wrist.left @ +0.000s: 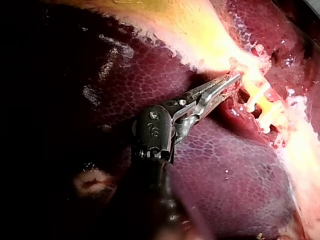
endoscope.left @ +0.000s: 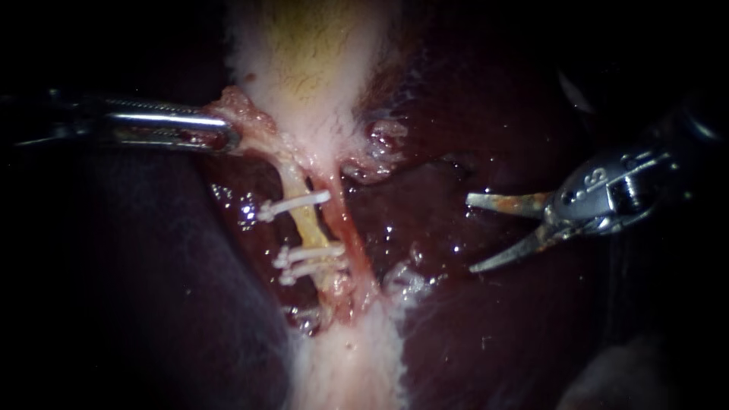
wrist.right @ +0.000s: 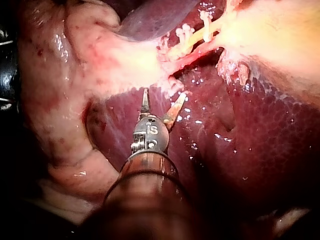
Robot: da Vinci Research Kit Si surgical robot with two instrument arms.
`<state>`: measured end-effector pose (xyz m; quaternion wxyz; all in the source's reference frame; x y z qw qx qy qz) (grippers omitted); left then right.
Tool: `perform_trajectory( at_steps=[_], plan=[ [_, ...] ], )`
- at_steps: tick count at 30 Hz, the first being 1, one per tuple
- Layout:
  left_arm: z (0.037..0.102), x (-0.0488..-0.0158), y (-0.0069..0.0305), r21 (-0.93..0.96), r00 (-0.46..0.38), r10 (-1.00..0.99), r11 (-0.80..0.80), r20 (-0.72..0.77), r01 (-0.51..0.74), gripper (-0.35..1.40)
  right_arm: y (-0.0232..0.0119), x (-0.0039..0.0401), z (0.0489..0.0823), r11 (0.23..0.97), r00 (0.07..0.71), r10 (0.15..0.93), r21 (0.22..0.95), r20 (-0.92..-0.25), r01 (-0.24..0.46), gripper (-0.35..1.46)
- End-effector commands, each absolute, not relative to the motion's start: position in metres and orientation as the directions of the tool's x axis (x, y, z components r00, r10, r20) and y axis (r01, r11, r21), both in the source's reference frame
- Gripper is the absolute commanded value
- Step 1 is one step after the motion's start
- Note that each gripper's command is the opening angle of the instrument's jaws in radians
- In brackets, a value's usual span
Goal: Go to the cutting position left tube
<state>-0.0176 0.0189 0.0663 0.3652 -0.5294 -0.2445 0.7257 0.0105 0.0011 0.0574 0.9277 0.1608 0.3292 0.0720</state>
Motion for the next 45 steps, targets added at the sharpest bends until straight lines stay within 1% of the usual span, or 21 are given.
perform_trajectory(
  at_steps=[1,3,6,9,12,15,18,25,31,33,45],
  plan=[
    [0.0665,-0.0177,0.0188,-0.741,-0.174,0.788,-0.615,-0.59,-0.271,-0.35,0.0011,0.0106,0.0574,0.939,0.773,0.235,0.342,-0.589,-0.024,1.43],
    [0.0665,-0.0177,0.0188,-0.74,-0.174,0.788,-0.615,-0.591,-0.272,-0.35,0.0011,0.0109,0.0574,0.939,0.773,0.236,0.342,-0.589,-0.025,1.43],
    [0.0666,-0.0177,0.0186,-0.739,-0.173,0.787,-0.615,-0.591,-0.273,-0.35,0.0012,0.0117,0.0575,0.932,0.773,0.266,0.359,-0.576,-0.053,1.43],
    [0.0667,-0.0178,0.0185,-0.739,-0.173,0.787,-0.616,-0.592,-0.274,-0.35,0.0012,0.0128,0.0576,0.929,0.772,0.276,0.366,-0.572,-0.06,1.43],
    [0.0667,-0.0179,0.0185,-0.739,-0.173,0.787,-0.616,-0.592,-0.274,-0.35,0.0012,0.0142,0.0579,0.917,0.77,0.297,0.394,-0.565,-0.065,1.43],
    [0.0668,-0.018,0.0185,-0.738,-0.173,0.787,-0.616,-0.592,-0.275,-0.35,0.0007,0.0158,0.0586,0.907,0.767,0.309,0.416,-0.562,-0.061,1.43],
    [0.0668,-0.018,0.0184,-0.738,-0.173,0.787,-0.616,-0.593,-0.275,-0.35,-0.0005,0.0175,0.0598,0.886,0.763,0.317,0.463,-0.564,-0.026,1.43],
    [0.0669,-0.018,0.0184,-0.738,-0.173,0.787,-0.617,-0.593,-0.275,-0.35,-0.0031,0.0213,0.0629,0.865,0.763,0.326,0.501,-0.558,-0.003,1.41],
    [0.0669,-0.018,0.0184,-0.738,-0.173,0.786,-0.617,-0.593,-0.275,-0.35,-0.0035,0.0232,0.0648,0.861,0.765,0.318,0.508,-0.56,0.015,1.4],
    [0.0668,-0.018,0.0184,-0.738,-0.173,0.786,-0.617,-0.593,-0.276,-0.35,-0.0034,0.0236,0.0654,0.856,0.766,0.326,0.516,-0.555,0.01,1.4],
    [0.0668,-0.018,0.0184,-0.738,-0.173,0.786,-0.617,-0.593,-0.276,-0.35,-0.0027,0.0241,0.0684,0.856,0.767,0.325,0.517,-0.553,0.01,1.4]
  ],
)
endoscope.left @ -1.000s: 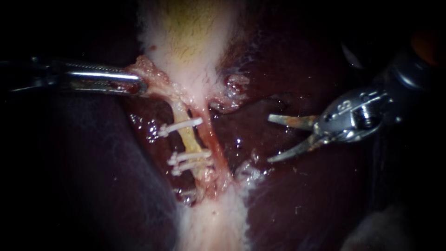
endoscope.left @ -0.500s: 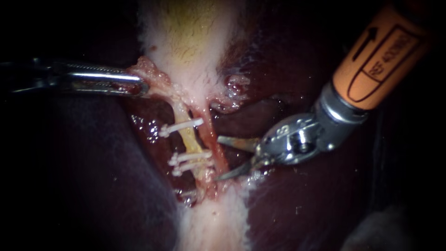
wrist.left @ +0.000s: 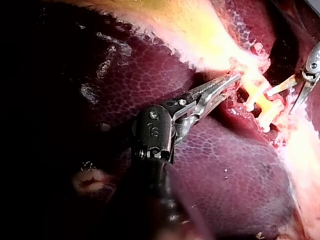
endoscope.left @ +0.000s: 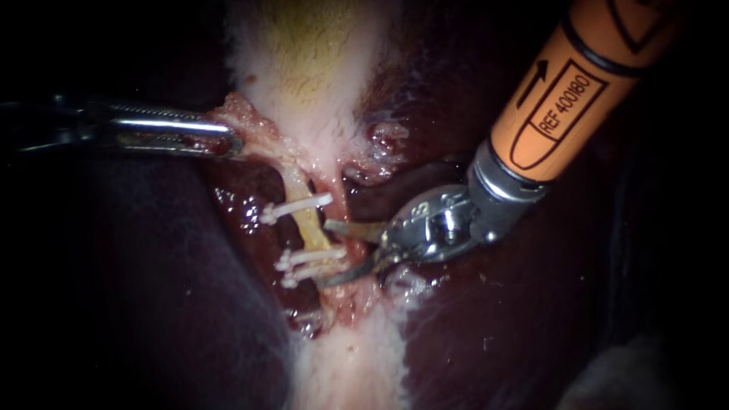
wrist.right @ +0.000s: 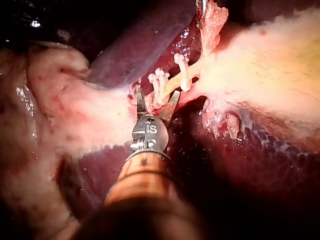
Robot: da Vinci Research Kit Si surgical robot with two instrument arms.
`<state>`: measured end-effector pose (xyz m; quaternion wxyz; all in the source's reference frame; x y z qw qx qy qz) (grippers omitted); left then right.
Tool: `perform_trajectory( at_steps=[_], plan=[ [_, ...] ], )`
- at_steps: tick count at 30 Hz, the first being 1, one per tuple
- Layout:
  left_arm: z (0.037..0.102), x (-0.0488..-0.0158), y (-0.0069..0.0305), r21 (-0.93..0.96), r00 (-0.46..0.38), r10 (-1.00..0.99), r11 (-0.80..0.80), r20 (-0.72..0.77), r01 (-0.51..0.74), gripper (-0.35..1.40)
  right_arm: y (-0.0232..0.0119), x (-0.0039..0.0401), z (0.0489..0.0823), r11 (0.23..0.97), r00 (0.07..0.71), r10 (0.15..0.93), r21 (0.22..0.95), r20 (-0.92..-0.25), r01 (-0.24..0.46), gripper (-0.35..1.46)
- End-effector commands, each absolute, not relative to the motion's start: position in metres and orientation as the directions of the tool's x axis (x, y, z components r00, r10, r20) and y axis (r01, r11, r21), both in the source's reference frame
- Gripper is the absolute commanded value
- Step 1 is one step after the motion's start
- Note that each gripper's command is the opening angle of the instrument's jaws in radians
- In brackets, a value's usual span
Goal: Go to the cutting position left tube
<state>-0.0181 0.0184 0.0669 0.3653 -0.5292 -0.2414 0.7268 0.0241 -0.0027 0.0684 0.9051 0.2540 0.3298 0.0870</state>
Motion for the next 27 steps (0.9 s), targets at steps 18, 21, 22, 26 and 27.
perform_trajectory(
  at_steps=[18,21,22,26,27],
  plan=[
    [0.0669,-0.0181,0.0182,-0.736,-0.172,0.786,-0.617,-0.594,-0.279,-0.35,-0.0017,0.0271,0.0722,0.849,0.771,0.315,0.527,-0.553,0.031,1.4],
    [0.0669,-0.0181,0.0182,-0.736,-0.172,0.786,-0.617,-0.594,-0.279,-0.35,-0.0017,0.0276,0.0724,0.842,0.763,0.329,0.539,-0.556,0.03,1.4],
    [0.0669,-0.0181,0.0182,-0.736,-0.172,0.786,-0.617,-0.594,-0.279,-0.35,-0.0017,0.0277,0.0724,0.84,0.758,0.333,0.542,-0.561,0.032,1.4],
    [0.0669,-0.0181,0.0182,-0.736,-0.172,0.786,-0.617,-0.594,-0.279,-0.35,-0.0016,0.0282,0.0725,0.827,0.742,0.354,0.561,-0.57,0.036,1.38],
    [0.0669,-0.0181,0.0182,-0.736,-0.172,0.786,-0.617,-0.594,-0.279,-0.35,-0.0016,0.0283,0.0725,0.825,0.74,0.356,0.564,-0.57,0.038,1.38]
  ],
)
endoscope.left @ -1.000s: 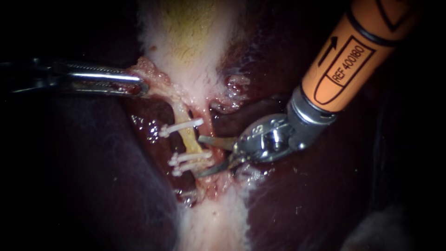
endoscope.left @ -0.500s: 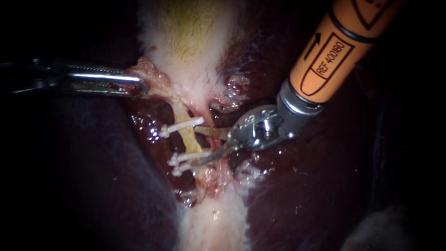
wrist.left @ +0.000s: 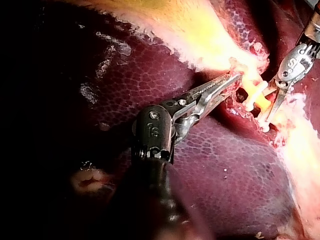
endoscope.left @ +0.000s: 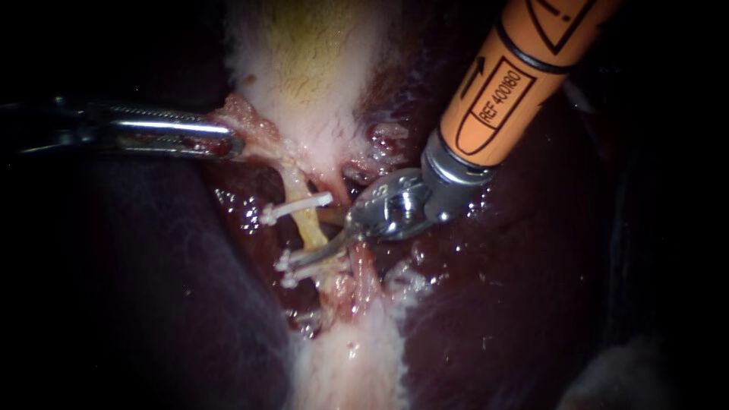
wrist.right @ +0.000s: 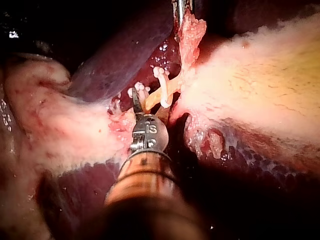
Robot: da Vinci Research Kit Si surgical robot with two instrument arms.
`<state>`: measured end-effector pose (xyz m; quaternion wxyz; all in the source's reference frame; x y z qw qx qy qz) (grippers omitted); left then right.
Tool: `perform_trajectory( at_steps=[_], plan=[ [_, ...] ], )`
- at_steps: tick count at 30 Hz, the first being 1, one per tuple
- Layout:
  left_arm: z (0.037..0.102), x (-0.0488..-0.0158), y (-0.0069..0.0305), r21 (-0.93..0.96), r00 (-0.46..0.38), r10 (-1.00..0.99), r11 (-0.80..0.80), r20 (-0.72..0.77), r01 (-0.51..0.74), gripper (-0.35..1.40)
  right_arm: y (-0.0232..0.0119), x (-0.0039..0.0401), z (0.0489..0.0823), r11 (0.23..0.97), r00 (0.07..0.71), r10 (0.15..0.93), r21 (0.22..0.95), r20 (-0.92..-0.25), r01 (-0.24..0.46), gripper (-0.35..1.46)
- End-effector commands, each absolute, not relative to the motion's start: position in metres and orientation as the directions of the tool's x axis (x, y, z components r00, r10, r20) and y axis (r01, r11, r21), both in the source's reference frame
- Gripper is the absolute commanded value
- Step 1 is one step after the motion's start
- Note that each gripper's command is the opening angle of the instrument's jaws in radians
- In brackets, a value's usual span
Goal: Go to the cutting position left tube
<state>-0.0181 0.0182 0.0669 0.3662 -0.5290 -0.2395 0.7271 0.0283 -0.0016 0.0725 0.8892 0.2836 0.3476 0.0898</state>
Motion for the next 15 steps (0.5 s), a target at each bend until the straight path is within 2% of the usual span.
perform_trajectory(
  at_steps=[1,5,9,15],
  plan=[
    [0.0669,-0.0181,0.0182,-0.736,-0.172,0.786,-0.617,-0.594,-0.279,-0.35,-0.0016,0.0284,0.0725,0.822,0.739,0.358,0.568,-0.571,0.041,1.38],
    [0.0669,-0.0181,0.0182,-0.736,-0.172,0.786,-0.617,-0.594,-0.279,-0.35,-0.0016,0.0287,0.0725,0.805,0.719,0.387,0.591,-0.578,0.042,1.38],
    [0.0669,-0.0182,0.0182,-0.736,-0.172,0.786,-0.617,-0.594,-0.279,-0.35,-0.0016,0.0292,0.0725,0.772,0.657,0.449,0.633,-0.605,0.055,1.38],
    [0.0669,-0.0182,0.0182,-0.736,-0.172,0.786,-0.617,-0.594,-0.279,-0.35,-0.002,0.0296,0.0721,0.732,0.611,0.485,0.673,-0.625,0.108,1.38]
  ],
)
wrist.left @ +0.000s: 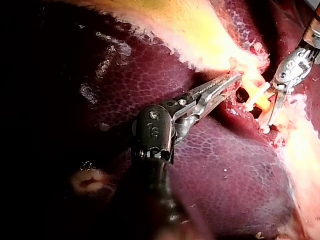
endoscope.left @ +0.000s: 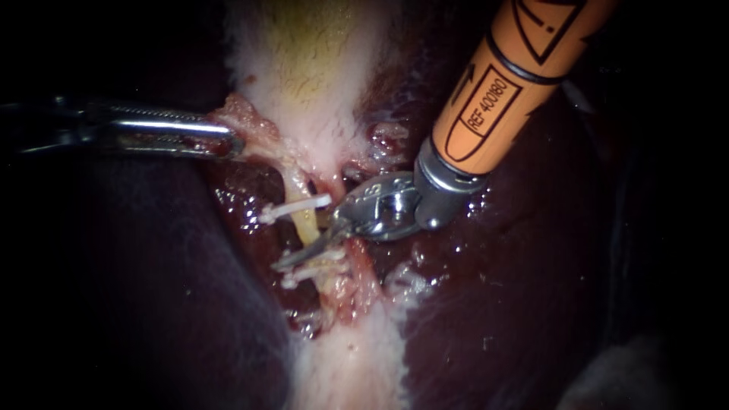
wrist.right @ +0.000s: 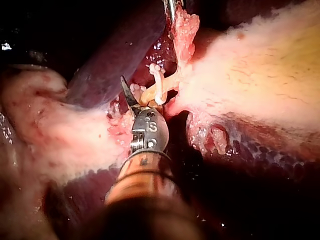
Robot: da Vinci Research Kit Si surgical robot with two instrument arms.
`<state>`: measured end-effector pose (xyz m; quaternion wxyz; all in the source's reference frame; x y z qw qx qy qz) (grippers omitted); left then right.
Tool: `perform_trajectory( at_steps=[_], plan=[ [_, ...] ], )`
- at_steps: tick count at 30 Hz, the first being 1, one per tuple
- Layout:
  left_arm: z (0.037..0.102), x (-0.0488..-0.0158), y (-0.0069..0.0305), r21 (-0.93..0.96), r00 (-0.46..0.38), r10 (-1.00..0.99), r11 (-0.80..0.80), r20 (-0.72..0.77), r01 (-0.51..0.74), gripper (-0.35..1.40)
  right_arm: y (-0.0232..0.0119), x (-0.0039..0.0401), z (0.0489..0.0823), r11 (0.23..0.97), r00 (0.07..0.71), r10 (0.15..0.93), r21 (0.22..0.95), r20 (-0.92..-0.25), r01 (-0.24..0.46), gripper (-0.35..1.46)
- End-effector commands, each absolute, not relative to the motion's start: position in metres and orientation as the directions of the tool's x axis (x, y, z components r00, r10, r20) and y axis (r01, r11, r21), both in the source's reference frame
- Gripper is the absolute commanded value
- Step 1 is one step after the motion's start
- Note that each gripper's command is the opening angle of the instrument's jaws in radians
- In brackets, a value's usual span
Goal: Go to the cutting position left tube
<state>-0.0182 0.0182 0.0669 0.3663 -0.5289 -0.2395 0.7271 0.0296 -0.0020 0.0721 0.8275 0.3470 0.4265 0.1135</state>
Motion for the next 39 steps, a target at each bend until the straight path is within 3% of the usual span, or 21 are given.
perform_trajectory(
  at_steps=[1,11,28,39],
  plan=[
    [0.0669,-0.0182,0.0182,-0.736,-0.172,0.786,-0.617,-0.594,-0.279,-0.35,-0.0021,0.0297,0.0719,0.73,0.608,0.482,0.673,-0.631,0.119,1.38],
    [0.0669,-0.0182,0.0182,-0.736,-0.172,0.786,-0.617,-0.594,-0.279,-0.35,-0.0032,0.0299,0.0708,0.708,0.6,0.47,0.682,-0.647,0.181,1.35],
    [0.067,-0.0183,0.0183,-0.735,-0.172,0.786,-0.617,-0.594,-0.28,-0.35,-0.0031,0.0323,0.071,0.686,0.539,0.531,0.705,-0.654,0.18,1.33],
    [0.067,-0.0184,0.0183,-0.735,-0.172,0.786,-0.617,-0.594,-0.28,-0.35,-0.0038,0.0335,0.0718,0.678,0.532,0.549,0.716,-0.644,0.167,1.31]
  ],
)
